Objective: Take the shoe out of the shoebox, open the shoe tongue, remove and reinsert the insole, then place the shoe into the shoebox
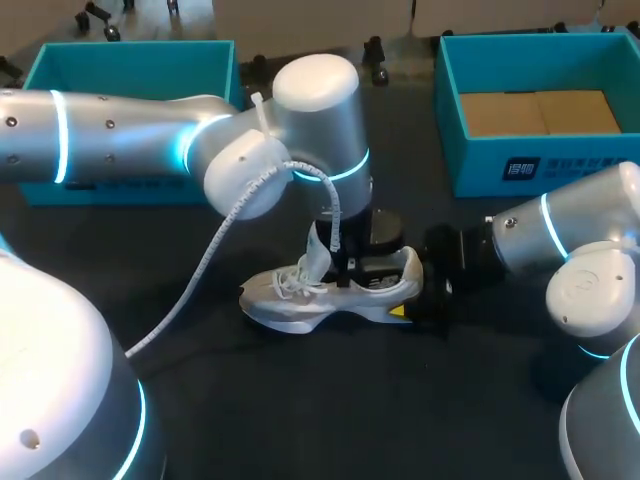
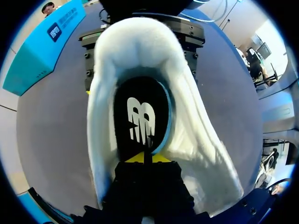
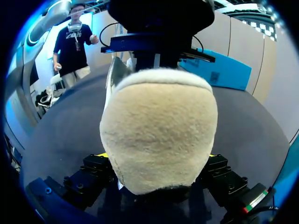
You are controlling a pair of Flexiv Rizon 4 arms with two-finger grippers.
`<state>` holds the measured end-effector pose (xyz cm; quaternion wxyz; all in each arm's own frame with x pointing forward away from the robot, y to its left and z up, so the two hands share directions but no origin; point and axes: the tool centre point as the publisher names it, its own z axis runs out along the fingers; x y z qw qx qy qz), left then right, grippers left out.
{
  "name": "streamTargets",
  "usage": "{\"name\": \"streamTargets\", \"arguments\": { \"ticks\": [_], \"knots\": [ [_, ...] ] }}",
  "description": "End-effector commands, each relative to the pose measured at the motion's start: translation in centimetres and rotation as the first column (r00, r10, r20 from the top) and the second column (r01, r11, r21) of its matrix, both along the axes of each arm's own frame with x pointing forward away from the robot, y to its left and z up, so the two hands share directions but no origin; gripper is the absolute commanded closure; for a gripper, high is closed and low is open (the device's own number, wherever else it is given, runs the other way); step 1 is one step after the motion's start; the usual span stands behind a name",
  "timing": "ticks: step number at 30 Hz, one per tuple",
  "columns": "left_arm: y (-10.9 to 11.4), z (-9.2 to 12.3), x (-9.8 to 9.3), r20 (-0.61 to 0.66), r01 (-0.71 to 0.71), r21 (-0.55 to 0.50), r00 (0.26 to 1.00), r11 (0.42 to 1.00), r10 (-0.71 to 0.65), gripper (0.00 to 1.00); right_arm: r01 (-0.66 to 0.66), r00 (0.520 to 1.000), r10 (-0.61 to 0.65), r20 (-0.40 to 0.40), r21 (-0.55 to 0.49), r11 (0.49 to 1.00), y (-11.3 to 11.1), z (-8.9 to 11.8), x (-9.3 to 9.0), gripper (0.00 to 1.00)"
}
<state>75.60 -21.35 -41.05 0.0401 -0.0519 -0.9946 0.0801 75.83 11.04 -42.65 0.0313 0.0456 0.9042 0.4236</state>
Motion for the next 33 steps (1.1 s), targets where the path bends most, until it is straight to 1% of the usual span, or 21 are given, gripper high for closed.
{"name": "streamTargets", "arguments": {
  "ticks": [1,11,18,23,33],
  "knots": [
    [1.4,0.1,0.8,-0.013,-0.017,-0.032,1.000,0.999,0.017,1.00,0.002,1.000,-0.002,0.001,-0.003,1.000,0.2,-0.2,-0.1,1.00],
    [2.2,1.5,1.0,-0.058,-0.047,-0.043,0.997,0.998,0.044,1.00,0.002,1.000,-0.002,0.001,-0.003,1.000,0.2,-0.2,-0.1,1.00],
    [2.4,3.0,0.5,-0.106,-0.050,-0.066,0.993,0.997,0.043,1.00,0.002,1.000,-0.002,0.001,-0.003,1.000,0.2,-0.2,-0.1,1.00],
    [2.6,4.3,0.0,-0.146,-0.059,-0.107,0.988,0.992,0.043,1.00,0.002,1.000,-0.002,0.001,-0.003,1.000,0.2,-0.2,-0.1,1.00],
    [2.8,5.9,-0.6,-0.167,-0.061,-0.139,0.985,0.988,0.037,1.00,0.002,1.000,-0.002,0.001,-0.003,1.000,0.2,-0.2,-0.1,1.00]
  ]
}}
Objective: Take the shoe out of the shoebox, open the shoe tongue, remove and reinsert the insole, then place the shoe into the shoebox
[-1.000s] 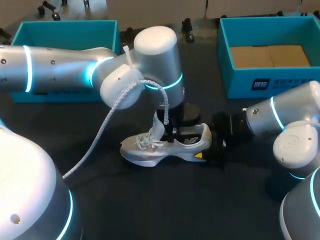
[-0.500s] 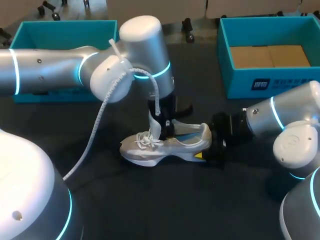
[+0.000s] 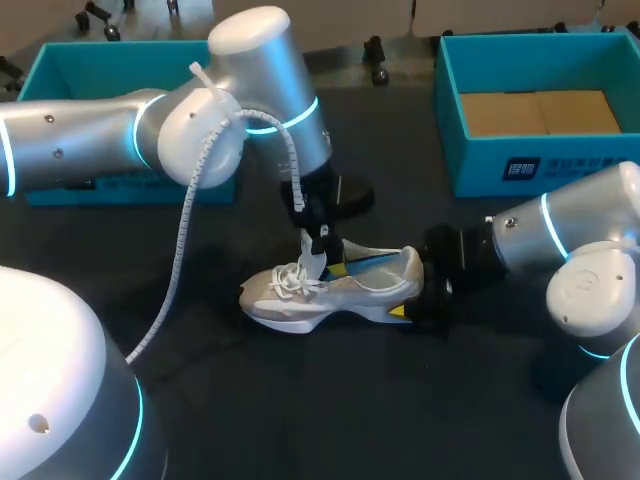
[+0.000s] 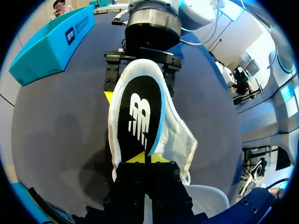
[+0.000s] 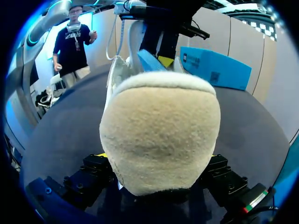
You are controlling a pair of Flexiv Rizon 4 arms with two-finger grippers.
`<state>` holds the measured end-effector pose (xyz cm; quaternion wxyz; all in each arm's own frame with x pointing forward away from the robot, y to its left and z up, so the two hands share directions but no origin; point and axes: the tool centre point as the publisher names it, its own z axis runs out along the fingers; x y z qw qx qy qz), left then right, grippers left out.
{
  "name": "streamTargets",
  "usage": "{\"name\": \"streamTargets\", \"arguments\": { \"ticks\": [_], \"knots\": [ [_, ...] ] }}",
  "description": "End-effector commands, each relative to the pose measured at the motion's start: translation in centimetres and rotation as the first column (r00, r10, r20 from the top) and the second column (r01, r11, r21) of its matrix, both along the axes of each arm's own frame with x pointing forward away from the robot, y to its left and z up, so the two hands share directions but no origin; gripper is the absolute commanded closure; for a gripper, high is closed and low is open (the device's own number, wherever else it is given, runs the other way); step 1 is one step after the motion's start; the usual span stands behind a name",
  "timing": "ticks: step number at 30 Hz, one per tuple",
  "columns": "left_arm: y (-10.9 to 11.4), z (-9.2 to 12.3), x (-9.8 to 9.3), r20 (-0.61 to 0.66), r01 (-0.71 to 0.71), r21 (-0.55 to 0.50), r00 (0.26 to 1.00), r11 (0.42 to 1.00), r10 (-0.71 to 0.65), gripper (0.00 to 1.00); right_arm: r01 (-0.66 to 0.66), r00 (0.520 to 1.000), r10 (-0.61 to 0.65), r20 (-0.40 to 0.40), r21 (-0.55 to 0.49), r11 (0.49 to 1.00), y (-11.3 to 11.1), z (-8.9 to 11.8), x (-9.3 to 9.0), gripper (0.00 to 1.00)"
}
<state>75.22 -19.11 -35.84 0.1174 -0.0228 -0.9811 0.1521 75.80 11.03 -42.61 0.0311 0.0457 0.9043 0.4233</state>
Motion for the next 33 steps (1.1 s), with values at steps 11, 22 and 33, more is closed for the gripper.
{"name": "streamTargets", "arguments": {
  "ticks": [11,22,33],
  "knots": [
    [0.0,2.4,-1.3,-0.021,-0.002,-0.060,1.000,0.998,0.001,1.00,0.002,1.000,-0.002,0.001,-0.003,1.000,0.2,-0.3,-0.1,1.00],
    [-1.3,3.8,-2.4,-0.055,0.005,-0.100,0.998,0.995,-0.011,1.00,0.002,1.000,-0.002,0.001,-0.003,1.000,0.2,-0.3,-0.1,1.00],
    [-2.3,4.7,-2.5,-0.062,0.006,-0.126,0.998,0.992,-0.014,1.00,0.002,1.000,-0.002,0.001,-0.003,1.000,0.2,-0.3,-0.1,1.00]
  ]
}}
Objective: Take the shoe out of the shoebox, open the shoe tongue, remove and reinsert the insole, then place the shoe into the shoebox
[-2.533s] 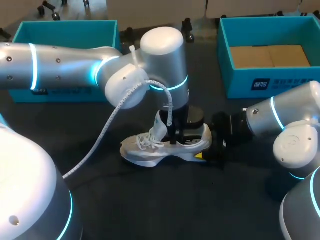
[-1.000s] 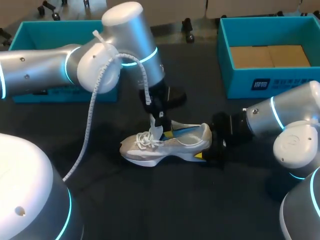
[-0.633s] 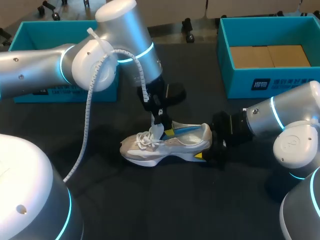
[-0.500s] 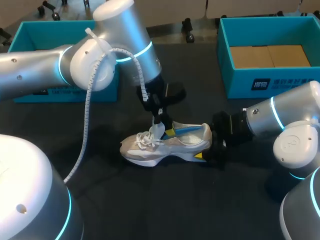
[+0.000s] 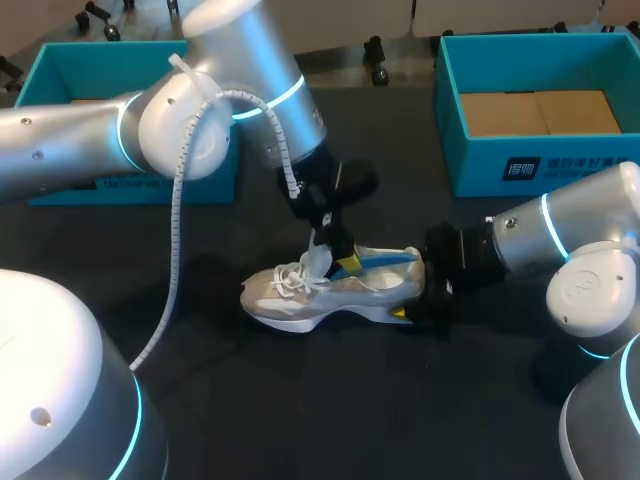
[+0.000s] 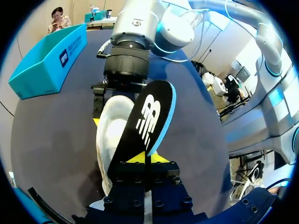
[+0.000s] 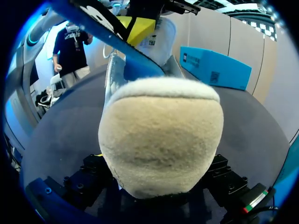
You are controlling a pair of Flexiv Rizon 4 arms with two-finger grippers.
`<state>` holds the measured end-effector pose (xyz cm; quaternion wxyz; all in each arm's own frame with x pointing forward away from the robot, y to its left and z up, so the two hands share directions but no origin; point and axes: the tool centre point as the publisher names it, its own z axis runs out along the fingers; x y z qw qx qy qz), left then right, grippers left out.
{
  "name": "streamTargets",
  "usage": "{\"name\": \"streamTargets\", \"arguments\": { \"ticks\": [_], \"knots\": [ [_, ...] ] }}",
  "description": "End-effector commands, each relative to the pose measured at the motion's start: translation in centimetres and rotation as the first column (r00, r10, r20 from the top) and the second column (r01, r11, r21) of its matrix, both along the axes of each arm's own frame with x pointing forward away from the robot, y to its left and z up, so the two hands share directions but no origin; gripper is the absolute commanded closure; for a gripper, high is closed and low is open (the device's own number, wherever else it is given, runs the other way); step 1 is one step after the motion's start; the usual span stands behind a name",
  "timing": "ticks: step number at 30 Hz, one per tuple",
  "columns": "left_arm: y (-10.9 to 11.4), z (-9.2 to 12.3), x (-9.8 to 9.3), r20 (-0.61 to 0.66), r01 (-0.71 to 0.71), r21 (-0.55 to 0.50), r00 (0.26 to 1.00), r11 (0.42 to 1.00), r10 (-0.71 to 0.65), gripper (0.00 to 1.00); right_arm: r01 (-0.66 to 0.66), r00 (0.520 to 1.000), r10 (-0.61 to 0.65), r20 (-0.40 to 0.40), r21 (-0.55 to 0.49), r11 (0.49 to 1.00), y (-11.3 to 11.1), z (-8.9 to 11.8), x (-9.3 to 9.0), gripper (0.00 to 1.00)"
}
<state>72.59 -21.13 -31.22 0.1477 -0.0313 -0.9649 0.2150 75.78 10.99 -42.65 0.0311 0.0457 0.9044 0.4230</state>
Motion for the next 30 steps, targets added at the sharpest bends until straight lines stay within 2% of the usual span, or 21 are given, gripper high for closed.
{"name": "streamTargets", "arguments": {
  "ticks": [1,8,9,10,11,15,16,17,21,30],
  "knots": [
    [-0.3,0.1,0.1,0.000,-0.003,0.003,1.000,1.000,0.003,1.00,0.002,1.000,-0.002,0.001,-0.002,1.000,0.2,-0.2,-0.1,1.00],
    [-0.5,0.4,0.2,-0.001,-0.017,-0.002,1.000,1.000,0.017,1.00,0.002,1.000,-0.002,0.001,-0.002,1.000,0.2,-0.2,-0.1,1.00],
    [-0.5,0.5,0.1,-0.001,-0.016,-0.003,1.000,1.000,0.016,0.86,0.002,1.000,-0.002,0.001,-0.002,1.000,0.2,-0.2,-0.1,1.00],
    [-0.5,0.5,0.0,0.000,-0.015,-0.004,1.000,1.000,0.015,0.65,0.002,1.000,-0.002,0.001,-0.002,1.000,0.2,-0.2,-0.1,1.00],
    [-0.6,0.5,0.0,0.001,-0.011,-0.006,1.000,1.000,0.011,0.55,0.002,1.000,-0.002,0.001,-0.002,1.000,0.2,-0.2,-0.1,1.00],
    [-0.5,0.6,-0.5,0.006,0.006,-0.017,1.000,1.000,-0.006,0.52,0.002,1.000,-0.002,0.001,-0.002,1.000,0.2,-0.2,-0.1,1.00],
    [-0.5,0.6,-0.5,0.009,0.009,-0.020,1.000,1.000,-0.009,0.40,0.002,1.000,-0.002,0.001,-0.002,1.000,0.2,-0.2,-0.1,1.00],
    [-0.5,0.6,-0.6,0.009,0.009,-0.021,1.000,1.000,-0.009,0.39,0.002,1.000,-0.002,0.001,-0.002,1.000,0.2,-0.2,-0.1,1.00],
    [-0.5,0.6,-0.8,0.020,0.016,-0.045,1.000,0.999,-0.015,0.23,0.002,1.000,-0.002,0.001,-0.002,1.000,0.2,-0.2,-0.1,1.00],
    [-0.6,0.8,-1.6,0.067,0.055,-0.074,0.996,0.996,-0.050,0.13,0.002,1.000,-0.002,0.001,-0.002,1.000,0.2,-0.2,-0.1,1.00]
  ]
}}
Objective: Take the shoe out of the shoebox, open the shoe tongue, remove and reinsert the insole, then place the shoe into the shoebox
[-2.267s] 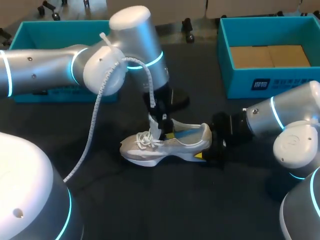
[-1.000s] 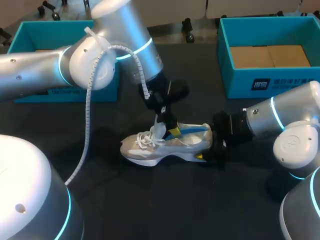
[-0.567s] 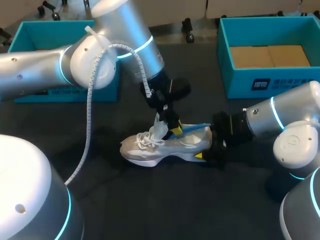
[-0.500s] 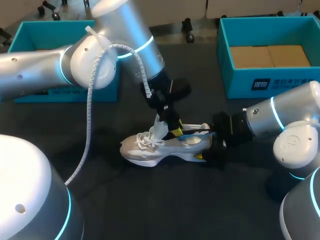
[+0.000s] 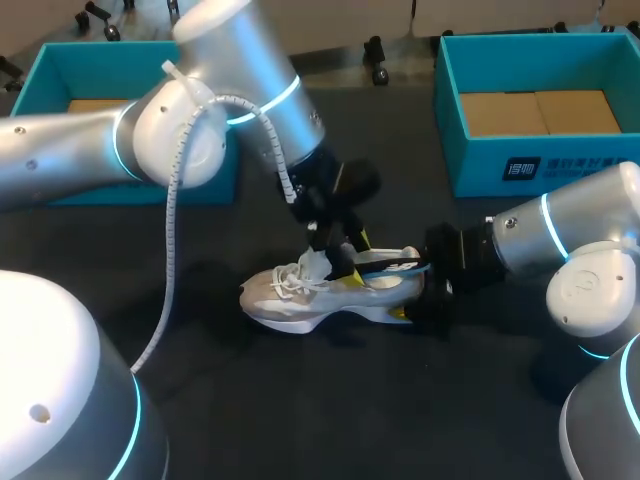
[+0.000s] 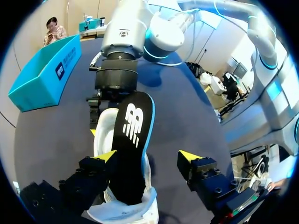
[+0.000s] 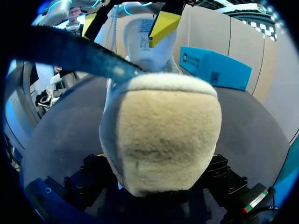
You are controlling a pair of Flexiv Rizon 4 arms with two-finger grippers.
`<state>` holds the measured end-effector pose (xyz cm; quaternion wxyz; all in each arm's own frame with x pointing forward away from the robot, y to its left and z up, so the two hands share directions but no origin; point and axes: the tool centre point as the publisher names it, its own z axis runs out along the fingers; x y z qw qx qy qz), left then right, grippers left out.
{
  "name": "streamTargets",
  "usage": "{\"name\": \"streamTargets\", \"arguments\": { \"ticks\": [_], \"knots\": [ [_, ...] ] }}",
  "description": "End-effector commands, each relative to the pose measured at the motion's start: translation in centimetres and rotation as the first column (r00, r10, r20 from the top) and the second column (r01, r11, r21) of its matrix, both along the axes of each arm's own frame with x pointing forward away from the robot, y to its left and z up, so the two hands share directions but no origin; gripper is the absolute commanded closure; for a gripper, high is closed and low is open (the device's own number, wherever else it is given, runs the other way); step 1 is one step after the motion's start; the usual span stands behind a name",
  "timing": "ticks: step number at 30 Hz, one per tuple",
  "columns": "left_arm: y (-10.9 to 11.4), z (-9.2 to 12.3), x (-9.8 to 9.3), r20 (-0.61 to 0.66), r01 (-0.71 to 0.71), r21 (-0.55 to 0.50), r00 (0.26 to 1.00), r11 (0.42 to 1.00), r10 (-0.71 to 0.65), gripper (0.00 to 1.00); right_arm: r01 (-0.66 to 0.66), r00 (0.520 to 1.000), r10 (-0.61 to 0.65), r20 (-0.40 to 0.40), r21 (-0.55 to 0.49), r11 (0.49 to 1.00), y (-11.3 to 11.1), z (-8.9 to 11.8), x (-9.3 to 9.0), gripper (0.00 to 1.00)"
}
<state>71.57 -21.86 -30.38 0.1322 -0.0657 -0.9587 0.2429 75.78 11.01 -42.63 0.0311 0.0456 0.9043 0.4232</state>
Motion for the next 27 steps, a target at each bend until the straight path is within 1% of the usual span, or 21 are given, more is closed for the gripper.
{"name": "streamTargets", "arguments": {
  "ticks": [1,5,11,19,20,22,23,27],
  "knots": [
    [0.1,-0.1,-0.7,0.037,0.002,-0.014,0.999,1.000,-0.002,0.14,0.002,1.000,-0.002,0.001,-0.003,1.000,0.2,-0.2,-0.1,1.00],
    [-0.1,-0.4,-1.0,0.092,0.003,-0.029,0.996,1.000,-0.001,0.12,0.002,1.000,-0.002,0.001,-0.003,1.000,0.2,-0.2,-0.1,1.00],
    [-0.6,-0.8,-1.2,0.119,-0.010,-0.066,0.993,0.998,0.018,0.17,0.002,1.000,-0.002,0.001,-0.003,1.000,0.2,-0.2,-0.1,1.00],
    [-1.3,-1.1,-1.6,0.216,-0.001,-0.100,0.976,0.995,0.022,0.17,0.002,1.000,-0.002,0.001,-0.003,1.000,0.2,-0.2,-0.1,1.00],
    [-1.4,-1.2,-1.5,0.230,-0.001,-0.103,0.973,0.995,0.025,0.20,0.002,1.000,-0.002,0.001,-0.003,1.000,0.2,-0.2,-0.1,1.00],
    [-1.6,-1.4,-1.5,0.264,-0.001,-0.115,0.964,0.993,0.032,0.21,0.002,1.000,-0.002,0.001,-0.003,1.000,0.2,-0.2,-0.1,1.00],
    [-1.8,-1.5,-1.5,0.293,-0.006,-0.123,0.955,0.992,0.042,0.25,0.002,1.000,-0.002,0.001,-0.003,1.000,0.2,-0.2,-0.1,1.00],
    [-2.2,-1.9,-1.5,0.332,-0.001,-0.127,0.942,0.992,0.044,0.25,0.002,1.000,-0.002,0.001,-0.003,1.000,0.2,-0.2,-0.1,1.00]
  ]
}}
